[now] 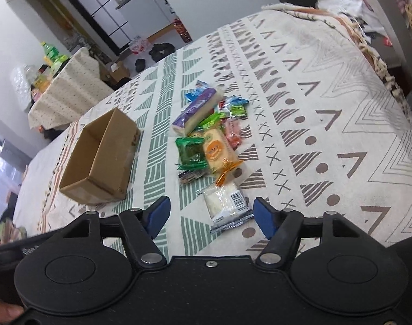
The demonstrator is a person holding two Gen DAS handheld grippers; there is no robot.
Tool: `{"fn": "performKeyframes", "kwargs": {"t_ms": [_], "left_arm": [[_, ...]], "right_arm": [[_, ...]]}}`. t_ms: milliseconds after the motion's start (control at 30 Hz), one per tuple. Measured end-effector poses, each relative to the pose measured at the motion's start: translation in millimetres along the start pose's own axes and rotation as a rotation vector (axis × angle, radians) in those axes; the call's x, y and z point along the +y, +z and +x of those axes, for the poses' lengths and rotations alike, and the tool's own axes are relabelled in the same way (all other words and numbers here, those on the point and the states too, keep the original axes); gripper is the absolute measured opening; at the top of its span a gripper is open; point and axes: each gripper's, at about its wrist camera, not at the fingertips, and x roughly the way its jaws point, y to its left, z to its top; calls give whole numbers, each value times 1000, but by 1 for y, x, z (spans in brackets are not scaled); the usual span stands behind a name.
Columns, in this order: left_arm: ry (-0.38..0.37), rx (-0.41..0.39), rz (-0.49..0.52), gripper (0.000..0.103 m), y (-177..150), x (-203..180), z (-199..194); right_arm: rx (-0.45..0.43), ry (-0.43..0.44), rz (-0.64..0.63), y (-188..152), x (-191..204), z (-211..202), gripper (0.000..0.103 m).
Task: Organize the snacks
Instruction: 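Grasp the white bread pack with the left tool while the right tool grasps the orange cake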
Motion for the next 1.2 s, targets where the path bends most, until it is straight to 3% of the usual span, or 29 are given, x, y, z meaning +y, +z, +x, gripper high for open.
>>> {"fn": "performKeyframes", "kwargs": {"t_ms": [333,700,1167,1200], "left_arm": [[-11,98,-84,71,1,-13,55],[-27,149,-142,71,0,-31,96],[36,181,-190,71,-4,-51,136],[42,179,-199,67,-4,-51,138]], "right_arm": [[0,14,105,9,-22,24,64],[22,72,257,15,-47,47,60],[84,127,368,22,-68,79,56],[88,133,367,22,-68,81,56]]}}
